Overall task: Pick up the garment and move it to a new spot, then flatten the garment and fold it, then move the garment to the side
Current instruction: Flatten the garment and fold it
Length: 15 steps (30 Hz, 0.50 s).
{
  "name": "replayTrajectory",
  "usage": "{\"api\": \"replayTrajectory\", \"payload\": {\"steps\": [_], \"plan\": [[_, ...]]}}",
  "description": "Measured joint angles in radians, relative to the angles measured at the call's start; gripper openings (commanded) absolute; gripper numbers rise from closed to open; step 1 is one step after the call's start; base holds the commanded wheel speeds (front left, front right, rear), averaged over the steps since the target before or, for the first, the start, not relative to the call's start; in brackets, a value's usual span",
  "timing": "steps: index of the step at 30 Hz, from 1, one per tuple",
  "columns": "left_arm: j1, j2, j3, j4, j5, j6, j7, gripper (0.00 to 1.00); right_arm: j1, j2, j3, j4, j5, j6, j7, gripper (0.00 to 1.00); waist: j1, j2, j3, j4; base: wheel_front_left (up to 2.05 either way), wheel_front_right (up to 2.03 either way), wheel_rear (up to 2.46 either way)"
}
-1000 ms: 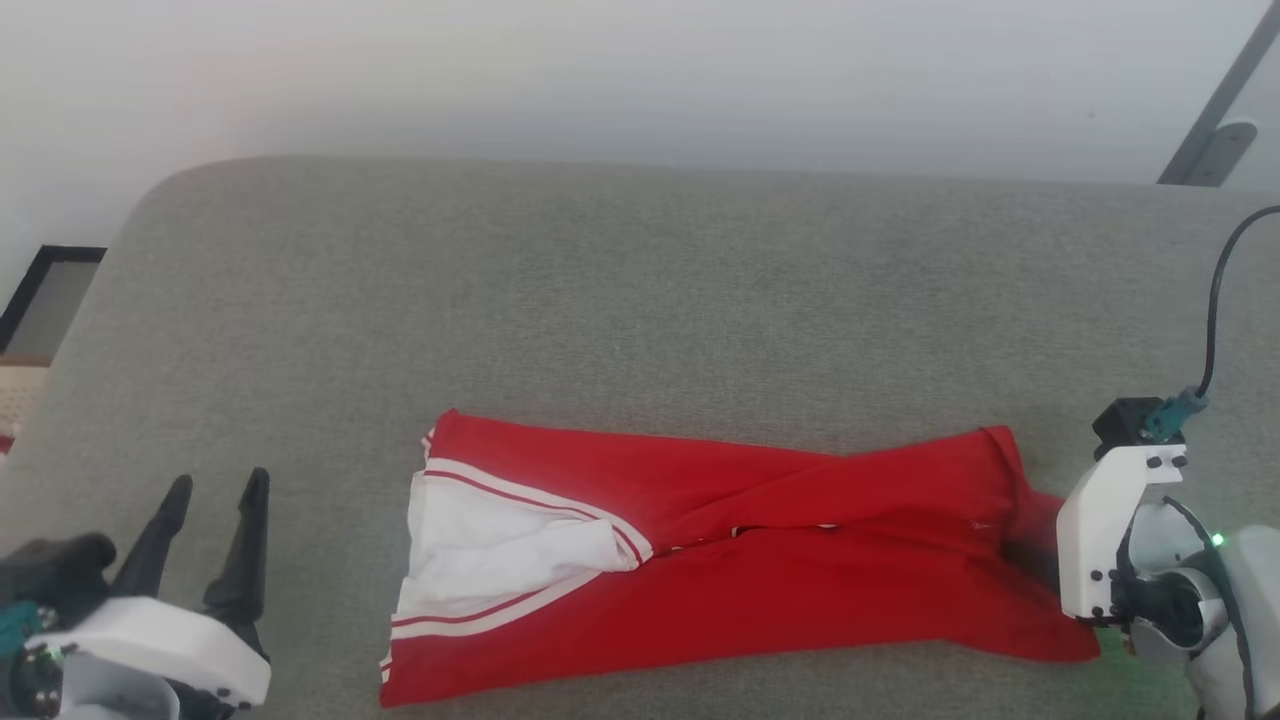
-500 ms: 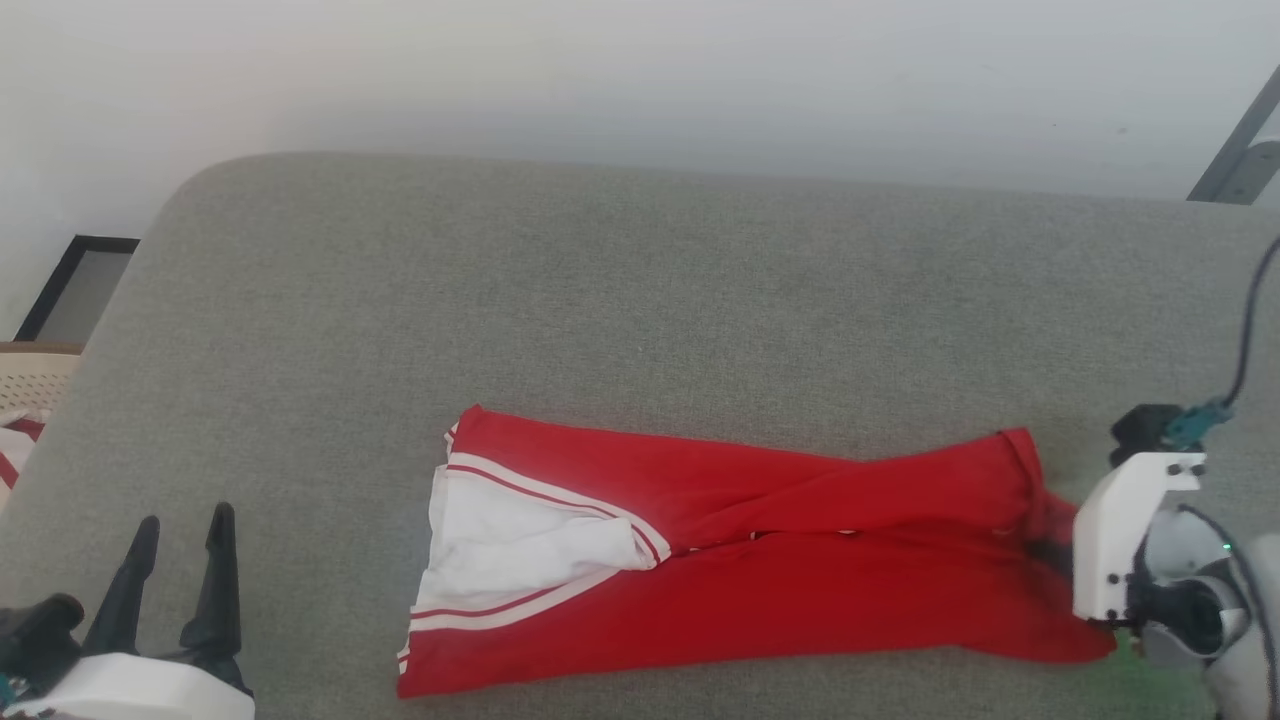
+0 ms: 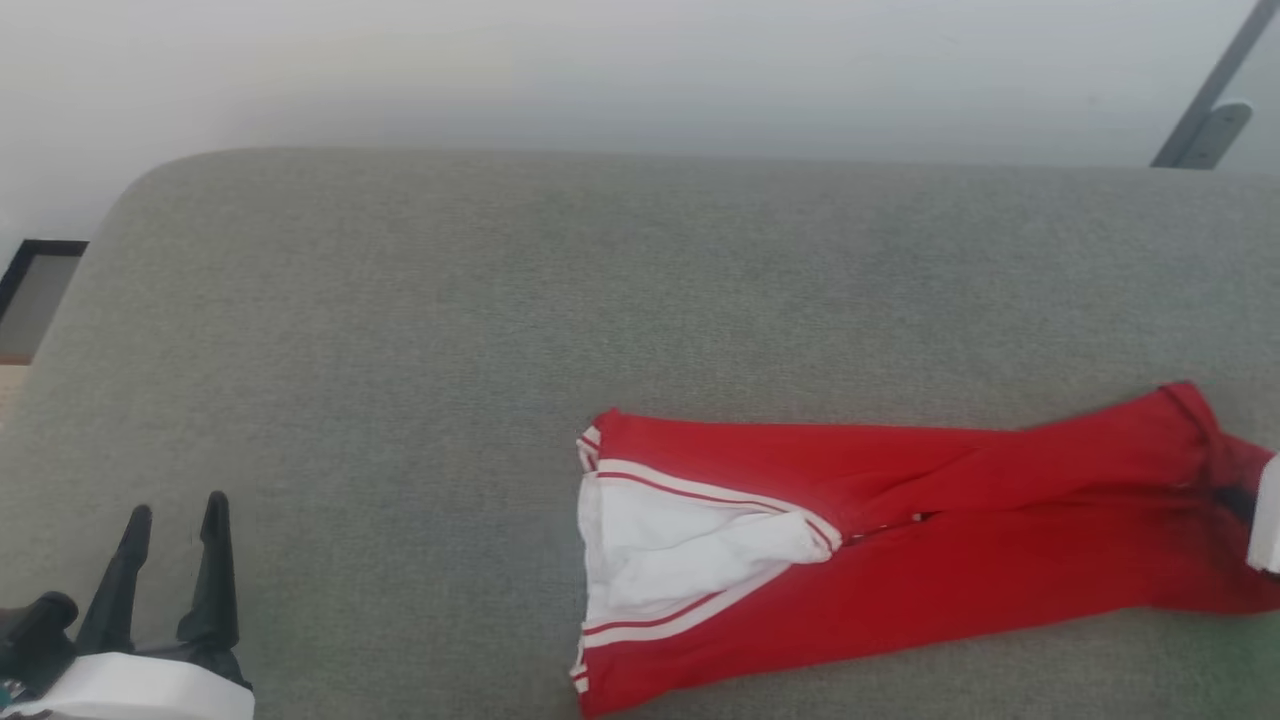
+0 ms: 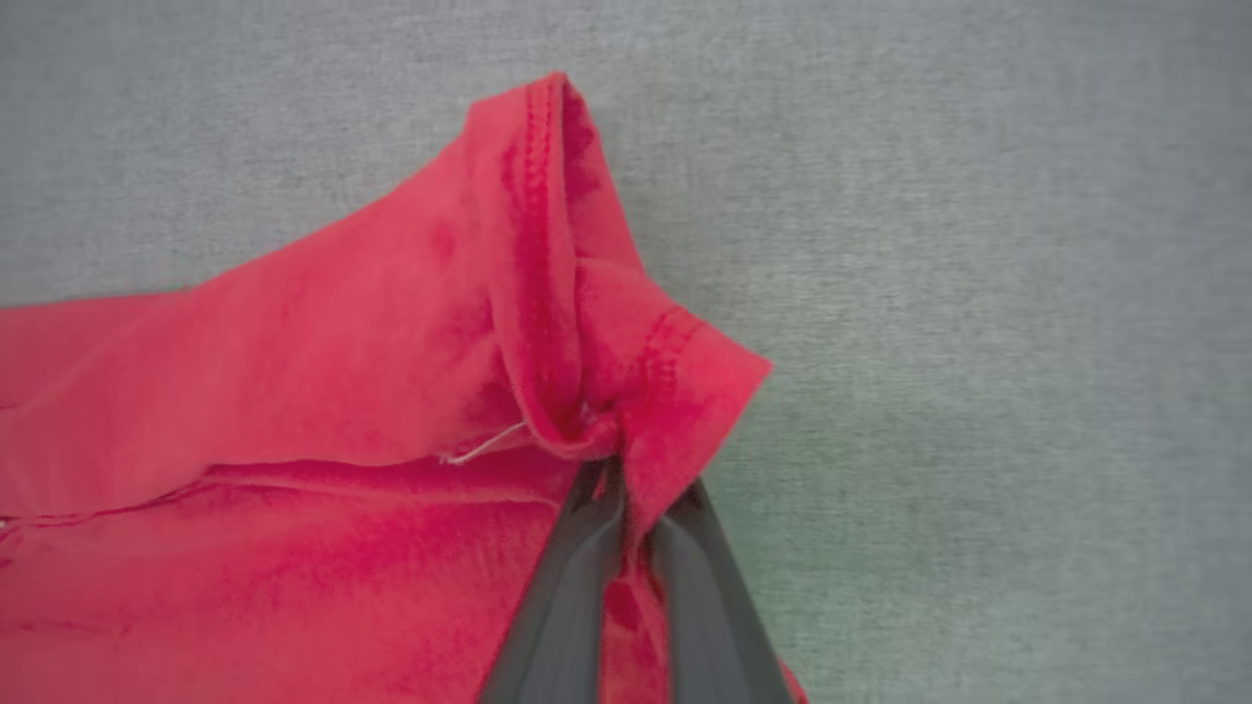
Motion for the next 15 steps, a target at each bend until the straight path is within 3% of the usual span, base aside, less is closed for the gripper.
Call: {"api": "replayTrajectory", "payload": {"steps": [7, 15], "plan": [[-0.001, 0.009, -0.006, -0.02, -0.011, 0.0, 0.0, 1.0, -0.005, -0.01, -0.006, -0.065, 0.006, 0.0, 0.012, 0.0, 0.0, 0.0, 0.009, -0.03, 0.0, 0.0, 0.0], [0.007, 0.011, -0.009, -0.027, -0.014, -0.001, 0.0, 1.0, 0.087, 0.041, 0.032, -0.348, 0.097, -0.001, 0.077, 0.0, 0.0, 0.0, -0.01, -0.042, 0.0, 0.0, 0.0]]}}
